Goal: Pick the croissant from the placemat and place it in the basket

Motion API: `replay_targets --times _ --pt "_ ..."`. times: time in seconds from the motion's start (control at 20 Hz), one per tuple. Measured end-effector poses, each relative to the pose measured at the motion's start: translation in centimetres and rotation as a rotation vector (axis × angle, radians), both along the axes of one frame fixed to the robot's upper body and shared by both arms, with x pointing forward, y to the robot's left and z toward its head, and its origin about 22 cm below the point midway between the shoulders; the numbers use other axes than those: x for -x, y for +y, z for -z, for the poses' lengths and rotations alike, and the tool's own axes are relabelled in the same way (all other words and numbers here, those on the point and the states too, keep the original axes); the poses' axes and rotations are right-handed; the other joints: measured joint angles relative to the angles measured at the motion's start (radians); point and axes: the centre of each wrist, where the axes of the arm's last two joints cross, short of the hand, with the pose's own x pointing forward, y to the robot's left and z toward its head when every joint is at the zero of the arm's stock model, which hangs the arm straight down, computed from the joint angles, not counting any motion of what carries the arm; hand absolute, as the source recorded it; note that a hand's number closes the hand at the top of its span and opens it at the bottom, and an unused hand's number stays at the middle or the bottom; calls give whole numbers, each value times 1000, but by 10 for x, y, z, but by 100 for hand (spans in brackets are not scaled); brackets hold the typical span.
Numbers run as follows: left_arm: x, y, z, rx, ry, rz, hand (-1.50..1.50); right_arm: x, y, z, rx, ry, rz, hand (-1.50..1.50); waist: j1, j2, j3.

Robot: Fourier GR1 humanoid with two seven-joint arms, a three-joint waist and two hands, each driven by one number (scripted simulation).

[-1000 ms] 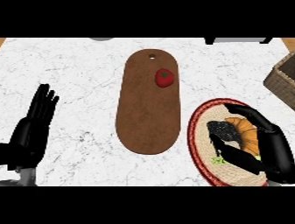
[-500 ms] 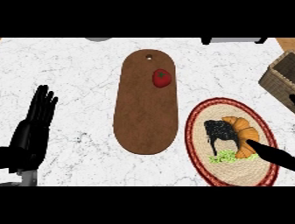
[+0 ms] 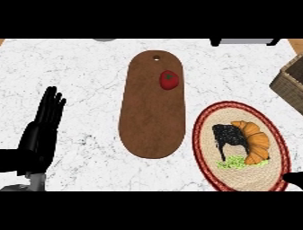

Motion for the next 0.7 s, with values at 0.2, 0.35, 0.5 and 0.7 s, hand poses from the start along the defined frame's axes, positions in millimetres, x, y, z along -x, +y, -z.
replay_targets --times 0.2,0.35,0.5,0.7 --pt "-6 -10 1 7 -1 18 0 4 22 -39 -23 54 -44 -150 20 5 4" --pt "-6 -17 4 8 0 26 0 2 28 -49 -18 70 -52 -150 29 8 6" --pt "-5 -15 4 4 -4 29 0 2 30 -49 14 107 -48 -150 34 8 7" --pt "-3 -11 3 4 -3 36 0 -3 28 -44 41 149 -26 -150 36 8 8"
